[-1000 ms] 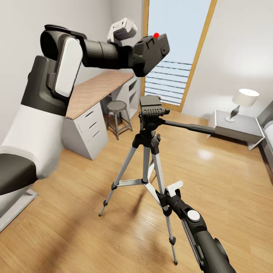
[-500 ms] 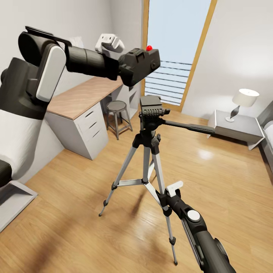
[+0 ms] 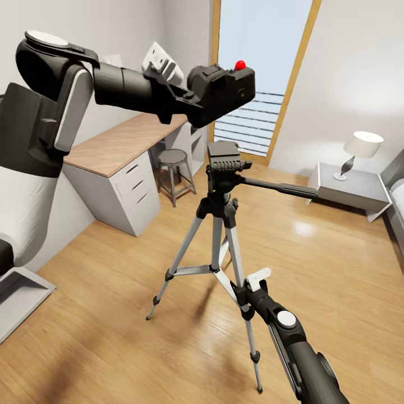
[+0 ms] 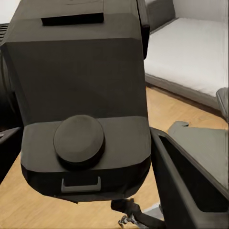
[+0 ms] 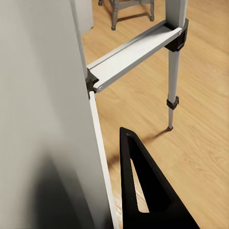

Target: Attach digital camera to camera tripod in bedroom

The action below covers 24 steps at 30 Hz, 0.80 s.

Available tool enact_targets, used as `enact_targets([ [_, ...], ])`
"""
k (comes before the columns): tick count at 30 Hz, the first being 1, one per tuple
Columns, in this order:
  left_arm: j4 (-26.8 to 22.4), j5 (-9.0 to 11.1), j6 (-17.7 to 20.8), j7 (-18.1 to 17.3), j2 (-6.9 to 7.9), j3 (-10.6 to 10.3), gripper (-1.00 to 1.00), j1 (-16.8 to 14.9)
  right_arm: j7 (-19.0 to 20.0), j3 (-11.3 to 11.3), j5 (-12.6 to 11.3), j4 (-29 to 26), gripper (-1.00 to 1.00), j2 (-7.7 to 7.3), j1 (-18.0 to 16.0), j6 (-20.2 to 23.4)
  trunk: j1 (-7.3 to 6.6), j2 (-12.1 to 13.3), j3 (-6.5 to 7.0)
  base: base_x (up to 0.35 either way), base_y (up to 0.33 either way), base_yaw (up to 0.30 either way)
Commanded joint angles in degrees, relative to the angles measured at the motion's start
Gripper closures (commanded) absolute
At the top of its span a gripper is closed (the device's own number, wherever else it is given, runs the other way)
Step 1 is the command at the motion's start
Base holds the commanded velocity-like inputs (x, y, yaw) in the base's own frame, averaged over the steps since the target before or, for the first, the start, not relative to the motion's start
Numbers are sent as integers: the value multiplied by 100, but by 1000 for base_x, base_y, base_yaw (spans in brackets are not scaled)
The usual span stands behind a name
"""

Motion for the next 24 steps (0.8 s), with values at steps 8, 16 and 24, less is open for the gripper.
enact_targets([
  [8, 149, -786, -326, -816, 6, -8, 100, -8, -284, -10, 416, -12, 100, 4, -3, 14, 2, -7, -8, 0, 0, 0],
  [16, 214, -871, -370, -882, 15, -14, 100, -8, -284, -10, 420, -1, 100, 4, -3, 9, 2, -7, -8, 0, 0, 0],
  [24, 249, -811, -290, -948, 85, -103, 100, -72, -58, 17, 110, -55, 100, 44, -18, -5, 1, -6, -7, 0, 0, 0],
])
